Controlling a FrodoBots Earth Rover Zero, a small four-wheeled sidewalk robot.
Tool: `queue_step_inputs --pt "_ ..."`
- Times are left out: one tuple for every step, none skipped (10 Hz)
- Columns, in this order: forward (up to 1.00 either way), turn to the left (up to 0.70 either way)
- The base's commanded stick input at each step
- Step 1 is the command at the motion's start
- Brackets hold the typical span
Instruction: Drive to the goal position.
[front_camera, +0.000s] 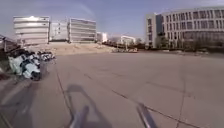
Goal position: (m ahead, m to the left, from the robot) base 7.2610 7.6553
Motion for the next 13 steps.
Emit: queue_step_inputs --pt "0.7 0.14" --pt "0.7 0.14" --pt "0.7 0.14" --pt "0.7 0.14" --pt "0.7 0.14" --pt "0.7 0.14" --pt "0.7 0.14" --pt "0.7 0.14" --pt "0.7 0.14" --pt "0.7 0.14" --pt "0.7 0.14" --pt "0.7 0.14" --pt "0.7 0.14"
